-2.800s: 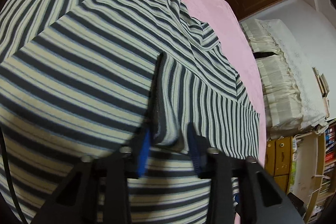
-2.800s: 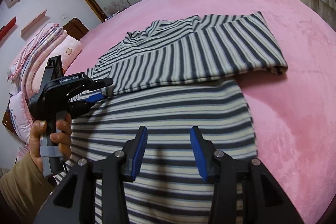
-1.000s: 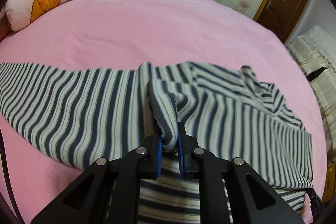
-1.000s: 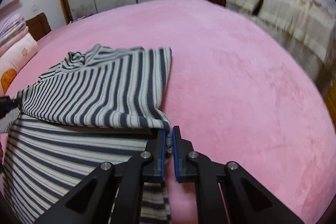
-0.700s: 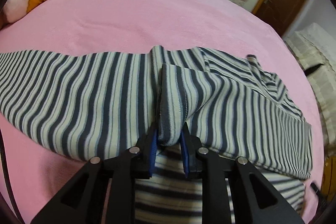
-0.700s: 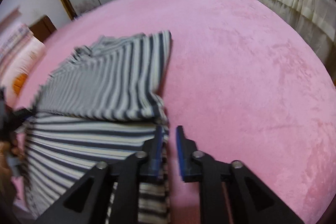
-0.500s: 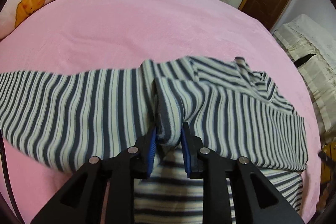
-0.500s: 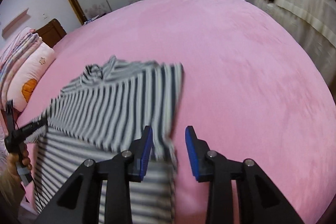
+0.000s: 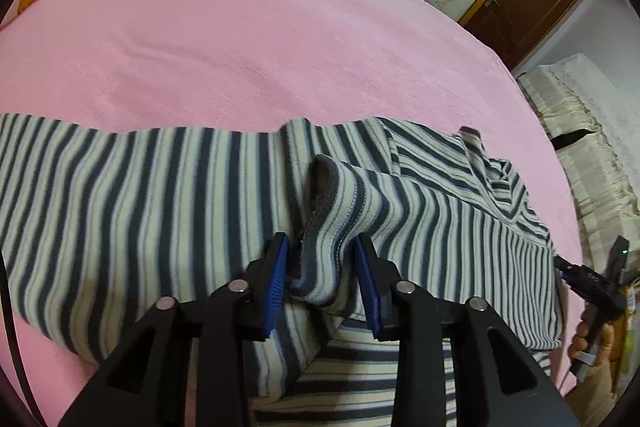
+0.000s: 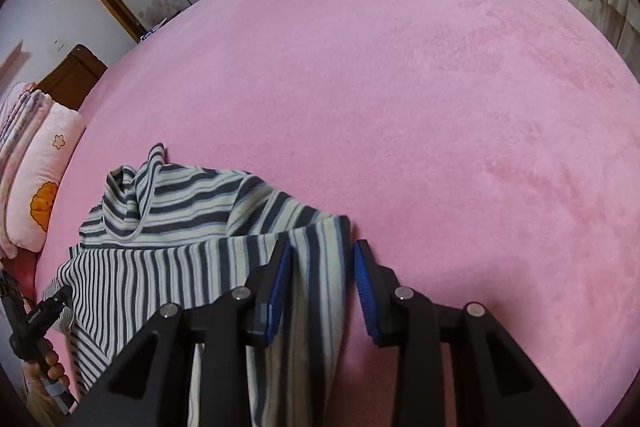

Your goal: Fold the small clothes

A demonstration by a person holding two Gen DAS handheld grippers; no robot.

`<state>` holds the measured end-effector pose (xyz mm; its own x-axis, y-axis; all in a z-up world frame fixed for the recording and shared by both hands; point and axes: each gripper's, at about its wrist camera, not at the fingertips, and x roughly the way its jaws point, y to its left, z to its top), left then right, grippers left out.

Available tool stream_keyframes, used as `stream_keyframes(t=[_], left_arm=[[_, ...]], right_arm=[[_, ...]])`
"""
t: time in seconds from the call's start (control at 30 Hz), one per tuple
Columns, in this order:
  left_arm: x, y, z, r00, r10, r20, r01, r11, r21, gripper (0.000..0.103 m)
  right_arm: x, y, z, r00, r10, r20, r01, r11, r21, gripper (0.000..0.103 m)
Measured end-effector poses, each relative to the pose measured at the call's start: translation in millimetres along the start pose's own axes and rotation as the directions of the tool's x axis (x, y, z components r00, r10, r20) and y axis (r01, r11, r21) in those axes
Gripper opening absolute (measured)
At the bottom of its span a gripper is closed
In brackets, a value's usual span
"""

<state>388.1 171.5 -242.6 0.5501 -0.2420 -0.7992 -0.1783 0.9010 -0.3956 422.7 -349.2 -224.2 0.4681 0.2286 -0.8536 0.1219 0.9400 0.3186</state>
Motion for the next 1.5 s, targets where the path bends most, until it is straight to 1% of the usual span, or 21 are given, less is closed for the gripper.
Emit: stream_keyframes(t=[0.03,0.07,0.1,0.17,0.2,0.27,0.3,0.43,0.47,0.5,0.57,0.6,0.7,0.8,0.87,1.0,1.1,1.17,1.3,1.47,1.5], left_arm=[[0.9,-0.5,-0.2,1.000,-0.002,-0.003,0.002,1.000,0.003,0.032],[1.7,-1.6,-0.4,1.000,-0.004,-0.005,0.004,1.000,0.010,0.032],[1.8,-3.8,-1.4,1.000,0.000,-0.004,0.000,1.000,0.020,0.032],[2.0,-8.5,-3.3,1.000,0.023,0.014,-0.023,0.999,0.045,0.030],[2.4,-10.6,-5.2,0.998,0.056,0.031,-0.057,0.996,0.062,0.030],[8.3,-12.2,-9.6,0.991,0.129,0.033,-0.131,0.988,0.080,0.025],[12.0,-11.7,-12.7,0.987,0.161,0.027,-0.163,0.983,0.085,0.025],[8.1,-15.1,-17.3,0.983,0.180,0.037,-0.183,0.978,0.099,0.026],[5.9,-16.1,-18.0,0.983,0.179,0.035,-0.182,0.978,0.101,0.027],[1.7,-15.5,-17.4,0.985,0.172,0.031,-0.175,0.980,0.097,0.027],[-12.0,-9.9,-15.1,0.990,0.135,0.032,-0.137,0.988,0.068,0.029],[-20.8,-6.8,-14.3,0.992,0.118,0.044,-0.120,0.991,0.051,0.030],[-44.5,5.1,-12.7,0.992,0.099,0.080,-0.098,0.995,-0.009,0.030],[-60.7,14.2,-13.3,0.990,0.119,0.082,-0.114,0.992,-0.060,0.030],[-67.0,14.1,-18.6,0.985,0.161,0.066,-0.157,0.986,-0.051,0.030],[-83.6,-3.9,-43.3,0.987,0.154,0.050,-0.155,0.988,0.011,0.031],[-100.0,-21.5,-63.9,0.990,0.126,0.056,-0.129,0.990,0.049,0.043],[-110.7,-36.0,-75.1,0.992,0.105,0.069,-0.109,0.992,0.061,0.056],[-140.2,-61.9,-97.8,0.995,0.047,0.090,-0.056,0.994,0.096,0.058],[-177.4,-86.7,-110.9,0.988,0.034,0.151,-0.058,0.986,0.159,0.074],[-182.3,-92.4,-111.8,0.986,0.032,0.164,-0.060,0.984,0.168,0.075]], right_arm=[[0.8,-1.1,-0.4,1.000,0.009,0.000,-0.009,1.000,-0.003,0.029],[0.3,-1.6,0.1,1.000,0.008,0.008,-0.008,1.000,-0.011,0.007],[-0.7,0.1,-0.1,1.000,-0.001,0.013,0.001,0.999,-0.036,0.005],[-10.7,3.9,-1.1,0.995,-0.060,0.074,0.067,0.994,-0.090,0.005],[-18.1,6.9,-4.0,0.989,-0.082,0.122,0.096,0.989,-0.112,0.005],[-18.0,7.2,-6.8,0.982,-0.123,0.143,0.140,0.983,-0.116,0.004],[-11.3,6.6,-10.1,0.977,-0.166,0.135,0.183,0.976,-0.122,0.004],[2.1,12.2,-19.3,0.959,-0.244,0.144,0.263,0.955,-0.136,0.005],[2.5,15.5,-20.0,0.954,-0.259,0.150,0.279,0.951,-0.136,0.007],[0.3,18.2,-20.2,0.951,-0.267,0.154,0.288,0.949,-0.131,0.009],[-13.8,22.1,-20.9,0.945,-0.277,0.176,0.297,0.950,-0.096,0.022],[-21.1,23.2,-21.9,0.941,-0.279,0.189,0.300,0.950,-0.091,0.024],[-48.1,38.4,-32.2,0.938,-0.245,0.244,0.279,0.954,-0.114,0.025],[-67.3,56.9,-48.8,0.950,-0.181,0.253,0.226,0.960,-0.163,0.025],[-77.5,75.9,-67.0,0.962,-0.133,0.239,0.186,0.960,-0.211,0.025],[-92.2,109.0,-105.2,0.981,-0.047,0.190,0.100,0.955,-0.280,0.025],[-101.0,130.8,-124.6,0.987,-0.007,0.159,0.055,0.951,-0.304,0.025],[-110.4,145.5,-139.4,0.990,0.029,0.140,0.017,0.949,-0.314,0.025],[-125.9,163.6,-158.3,0.990,0.042,0.134,0.004,0.945,-0.328,0.025],[-145.9,180.0,-172.4,0.991,0.035,0.131,0.011,0.942,-0.335,0.025],[-148.7,181.6,-173.6,0.991,0.033,0.132,0.013,0.943,-0.334,0.025]])
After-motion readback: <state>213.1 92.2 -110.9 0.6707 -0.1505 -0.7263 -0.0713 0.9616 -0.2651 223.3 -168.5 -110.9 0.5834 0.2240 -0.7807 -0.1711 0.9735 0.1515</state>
